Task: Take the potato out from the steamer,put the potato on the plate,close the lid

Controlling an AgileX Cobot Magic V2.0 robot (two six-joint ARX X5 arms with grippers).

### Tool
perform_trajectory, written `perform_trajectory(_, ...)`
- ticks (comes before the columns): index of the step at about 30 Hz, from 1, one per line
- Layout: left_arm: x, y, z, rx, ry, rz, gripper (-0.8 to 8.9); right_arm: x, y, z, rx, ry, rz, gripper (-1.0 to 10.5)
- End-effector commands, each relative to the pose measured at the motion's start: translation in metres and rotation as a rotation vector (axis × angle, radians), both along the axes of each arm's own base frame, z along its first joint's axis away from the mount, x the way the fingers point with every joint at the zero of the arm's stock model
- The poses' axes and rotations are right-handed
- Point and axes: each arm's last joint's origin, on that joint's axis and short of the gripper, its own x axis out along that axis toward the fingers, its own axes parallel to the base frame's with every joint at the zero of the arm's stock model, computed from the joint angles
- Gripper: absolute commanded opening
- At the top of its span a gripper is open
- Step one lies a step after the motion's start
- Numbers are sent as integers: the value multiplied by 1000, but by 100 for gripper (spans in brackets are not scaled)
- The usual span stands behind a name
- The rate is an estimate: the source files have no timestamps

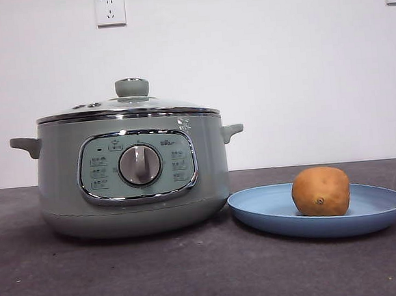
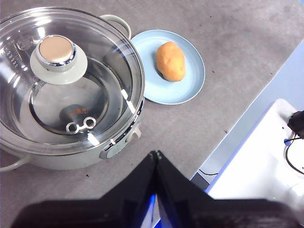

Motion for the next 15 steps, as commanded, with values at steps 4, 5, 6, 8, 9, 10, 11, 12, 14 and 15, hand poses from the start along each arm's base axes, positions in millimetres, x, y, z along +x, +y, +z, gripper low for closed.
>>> perform_trajectory(4, 0, 0, 2, -13, -8, -8, -8, 0, 0, 1, -3, -13, 4, 1)
perform_trajectory(5, 0, 0, 2, -4, -29, -8, -8, 0, 0, 1, -3, -13, 4, 1)
perform_trajectory(6, 1, 2, 5, 0, -67, 2, -8, 0, 0, 1, -3, -13, 4, 1)
perform_trajectory(8, 2, 6, 14, -19, -187, 38, -8, 0, 0, 1, -3, -13, 4, 1)
perform_trajectory(9, 2, 10, 20, -42, -264, 59, -8, 0, 0, 1, -3, -13, 4, 1)
perform_trajectory(10, 0, 14, 26, -69, -341, 79, -8, 0, 0, 1, -3, -12, 4, 1)
perform_trajectory(11, -2, 19, 30, -91, -412, 102, -8, 0, 0, 1, -3, -13, 4, 1)
perform_trajectory(12, -5, 23, 31, -108, -469, 121, -8, 0, 0, 1, -3, -13, 4, 1)
perform_trajectory(14, -13, 32, 29, -135, -582, 163, -8, 0, 0, 1, -3, -13, 4, 1)
perform_trajectory(15, -16, 36, 25, -144, -629, 185, -8, 0, 0, 1, -3, -13, 4, 1)
